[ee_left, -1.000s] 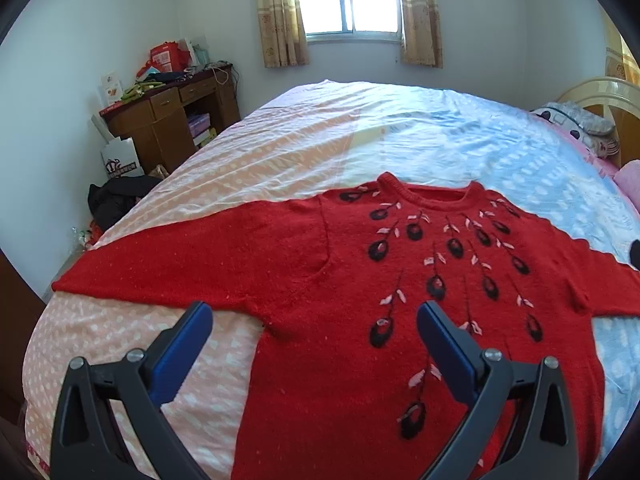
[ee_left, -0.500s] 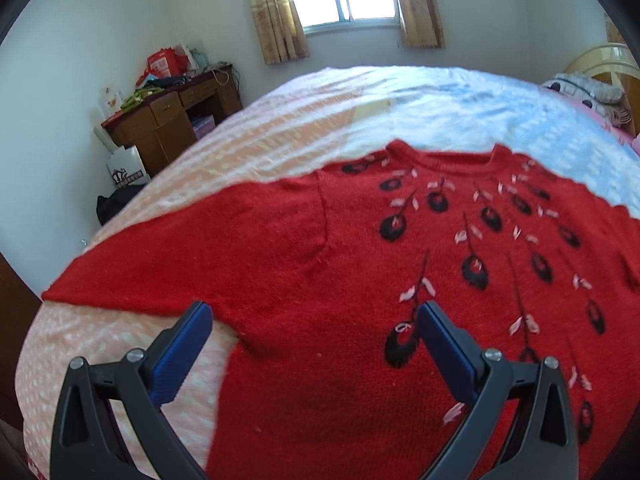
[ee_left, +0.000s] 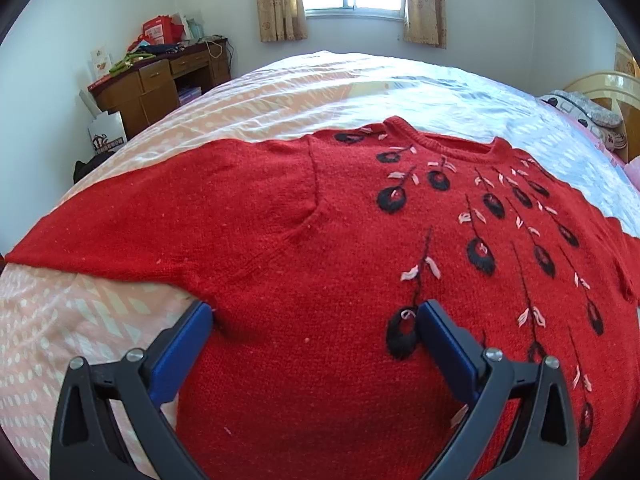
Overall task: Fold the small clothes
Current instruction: 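Grasp the red sweater's sleeve cuff with the right tool and lift it, then fold the sleeve and side panel across the sweater front with the right tool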
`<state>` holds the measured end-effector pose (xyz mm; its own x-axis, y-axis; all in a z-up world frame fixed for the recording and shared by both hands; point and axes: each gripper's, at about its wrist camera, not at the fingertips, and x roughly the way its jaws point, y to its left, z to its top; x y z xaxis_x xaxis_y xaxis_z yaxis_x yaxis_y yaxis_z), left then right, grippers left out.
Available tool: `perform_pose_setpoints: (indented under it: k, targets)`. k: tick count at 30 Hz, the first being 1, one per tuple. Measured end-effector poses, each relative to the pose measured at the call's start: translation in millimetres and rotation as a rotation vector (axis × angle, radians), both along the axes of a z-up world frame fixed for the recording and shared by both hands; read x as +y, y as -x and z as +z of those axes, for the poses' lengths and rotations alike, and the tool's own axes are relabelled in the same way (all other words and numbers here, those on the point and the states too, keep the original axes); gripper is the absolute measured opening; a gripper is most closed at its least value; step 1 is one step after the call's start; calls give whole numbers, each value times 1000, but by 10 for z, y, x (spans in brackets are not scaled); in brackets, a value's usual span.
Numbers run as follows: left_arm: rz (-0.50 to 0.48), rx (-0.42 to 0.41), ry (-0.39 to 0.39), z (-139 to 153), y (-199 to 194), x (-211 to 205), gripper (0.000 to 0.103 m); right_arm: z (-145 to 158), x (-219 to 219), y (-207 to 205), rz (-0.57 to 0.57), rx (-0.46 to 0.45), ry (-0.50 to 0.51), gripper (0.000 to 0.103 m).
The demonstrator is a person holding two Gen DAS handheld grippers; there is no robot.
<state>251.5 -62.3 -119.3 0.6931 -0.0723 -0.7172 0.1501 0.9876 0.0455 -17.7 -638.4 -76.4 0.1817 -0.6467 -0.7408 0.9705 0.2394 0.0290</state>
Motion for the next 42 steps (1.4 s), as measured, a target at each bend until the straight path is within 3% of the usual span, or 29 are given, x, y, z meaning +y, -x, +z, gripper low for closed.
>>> perform_pose_setpoints:
  k: [3,5,8,12,17,20,24,29,35,42]
  targets:
    - [-2,-2,7,-6,-1,11,103,11,42,-126,38,43,30,44]
    - [-4,-3,17,-11,-26,39,103,10,89,-212,69,71,46,21]
    - [-5,-8,22,-14,-19,49,103,25,161,-298,106,108,72,7]
    - [-8,-13,32,-16,-18,67,103,188,311,-311,125,84,111,7]
    - [-10,-16,42,-16,-11,83,103,653,785,-464,230,-2,167,7]
    - [-12,-19,49,-15,-5,90,103,948,1279,-735,361,-71,193,7]
    - [-14,-25,59,-16,-1,94,103,1099,2045,-1243,583,-138,178,7]
    - [-19,-34,78,-23,12,120,103,932,3013,-1994,848,-176,112,7]
    - [-24,-45,116,-23,21,174,103,495,3931,-2667,1158,-215,-70,7]
    - [-28,-62,146,-33,20,208,103,254,4362,-3063,1411,-257,-299,7]
